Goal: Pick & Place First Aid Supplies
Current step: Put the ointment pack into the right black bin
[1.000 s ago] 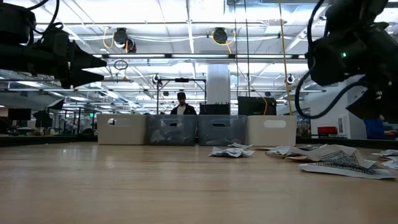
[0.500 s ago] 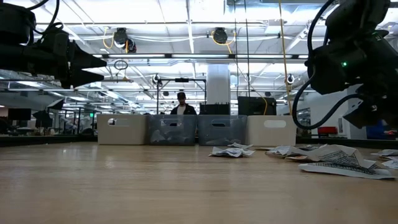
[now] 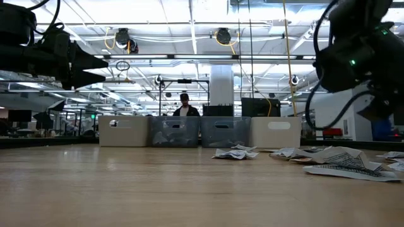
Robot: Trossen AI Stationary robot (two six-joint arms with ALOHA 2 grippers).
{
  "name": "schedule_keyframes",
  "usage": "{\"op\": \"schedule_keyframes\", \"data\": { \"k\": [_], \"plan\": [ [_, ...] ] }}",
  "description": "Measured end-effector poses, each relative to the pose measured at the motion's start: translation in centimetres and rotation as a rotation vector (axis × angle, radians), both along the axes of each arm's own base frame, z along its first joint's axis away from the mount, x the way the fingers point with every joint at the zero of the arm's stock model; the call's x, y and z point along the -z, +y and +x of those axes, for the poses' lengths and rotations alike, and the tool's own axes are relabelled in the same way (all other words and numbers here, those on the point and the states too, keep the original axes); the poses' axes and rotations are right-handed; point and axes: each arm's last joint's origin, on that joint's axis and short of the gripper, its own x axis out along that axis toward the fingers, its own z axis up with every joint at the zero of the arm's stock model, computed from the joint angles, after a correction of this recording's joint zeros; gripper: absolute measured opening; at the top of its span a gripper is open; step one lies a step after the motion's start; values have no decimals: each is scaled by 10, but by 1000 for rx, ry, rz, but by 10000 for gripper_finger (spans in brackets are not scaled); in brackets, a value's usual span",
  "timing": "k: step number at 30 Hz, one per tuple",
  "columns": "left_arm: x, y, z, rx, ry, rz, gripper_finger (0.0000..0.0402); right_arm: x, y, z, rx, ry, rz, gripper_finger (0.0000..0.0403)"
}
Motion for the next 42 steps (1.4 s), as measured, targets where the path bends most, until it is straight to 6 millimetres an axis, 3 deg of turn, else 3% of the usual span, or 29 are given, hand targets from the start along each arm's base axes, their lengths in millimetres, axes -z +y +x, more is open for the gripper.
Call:
{"op": "schedule_keyframes", "data": {
  "k": [7, 15, 29, 34, 38, 42],
  "plan": [
    [0, 0, 0, 0, 0, 0, 392, -26, -3, 8, 46, -58, 37, 1],
    [0, 0, 0, 1, 0, 0, 392, -28, -2, 9, 86, -61, 105, 19],
    [0, 0, 0, 0, 0, 0, 392, -24, 6, 18, -20, -198, 148, 201],
    [0, 0, 0, 0, 0, 0, 392, -24, 5, 18, 230, -105, 34, 227],
    [0, 0, 0, 0, 0, 0, 392, -23, 4, 19, 458, -33, -68, 223],
    [0, 0, 0, 1, 0, 0, 392, -23, 4, 19, 579, 12, -127, 214]
  ]
}}
